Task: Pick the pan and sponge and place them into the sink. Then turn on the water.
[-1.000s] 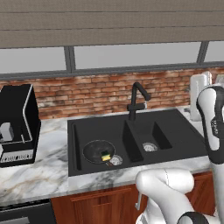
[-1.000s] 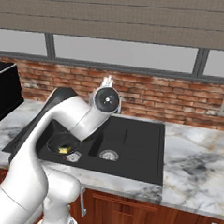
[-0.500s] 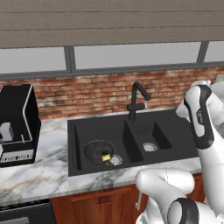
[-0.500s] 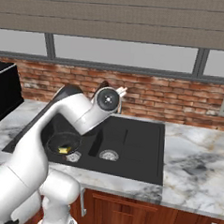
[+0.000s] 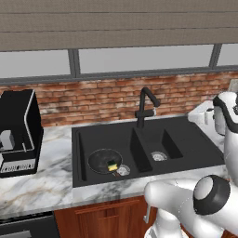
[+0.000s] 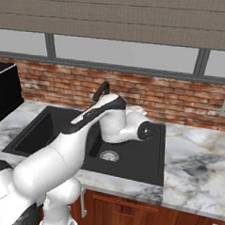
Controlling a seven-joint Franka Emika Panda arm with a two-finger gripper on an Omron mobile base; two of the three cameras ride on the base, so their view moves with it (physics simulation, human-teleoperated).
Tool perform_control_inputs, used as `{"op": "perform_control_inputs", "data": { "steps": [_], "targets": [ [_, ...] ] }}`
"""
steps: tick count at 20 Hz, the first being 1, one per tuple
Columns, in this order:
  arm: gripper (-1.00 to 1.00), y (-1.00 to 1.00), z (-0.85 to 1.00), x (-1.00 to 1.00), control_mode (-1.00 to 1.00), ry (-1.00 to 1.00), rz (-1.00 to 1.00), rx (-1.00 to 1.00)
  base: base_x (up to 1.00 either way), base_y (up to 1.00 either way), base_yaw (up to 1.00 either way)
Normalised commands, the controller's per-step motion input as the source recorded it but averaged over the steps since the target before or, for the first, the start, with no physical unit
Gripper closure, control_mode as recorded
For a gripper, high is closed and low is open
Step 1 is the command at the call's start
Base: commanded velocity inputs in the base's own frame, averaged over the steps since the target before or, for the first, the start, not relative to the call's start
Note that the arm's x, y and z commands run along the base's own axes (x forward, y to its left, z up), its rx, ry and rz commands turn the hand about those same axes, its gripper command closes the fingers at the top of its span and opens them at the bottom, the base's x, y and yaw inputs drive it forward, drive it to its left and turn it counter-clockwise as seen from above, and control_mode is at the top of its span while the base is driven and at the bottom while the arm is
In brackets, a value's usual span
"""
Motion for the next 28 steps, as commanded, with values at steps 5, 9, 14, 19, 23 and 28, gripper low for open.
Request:
{"op": "perform_control_inputs", "data": {
  "steps": [5,9,14,19,23,28],
  "targets": [
    [-1.00,0.00,-0.30,0.86,-1.00,-0.13,0.16,0.30,0.00,0.00,0.00],
    [-1.00,0.00,-0.36,0.65,-1.00,-0.14,0.13,0.16,0.00,0.00,0.00],
    [-1.00,0.00,-0.26,0.32,-1.00,-0.01,0.01,0.05,0.00,0.00,0.00],
    [-1.00,0.00,-0.09,0.09,-1.00,0.04,0.02,0.00,0.00,0.00,0.00],
    [-1.00,0.12,0.00,0.26,-1.00,0.09,-0.01,0.00,0.00,0.00,0.00],
    [-1.00,0.40,0.00,0.29,-1.00,0.11,-0.09,0.00,0.00,0.00,0.00]
  ]
}}
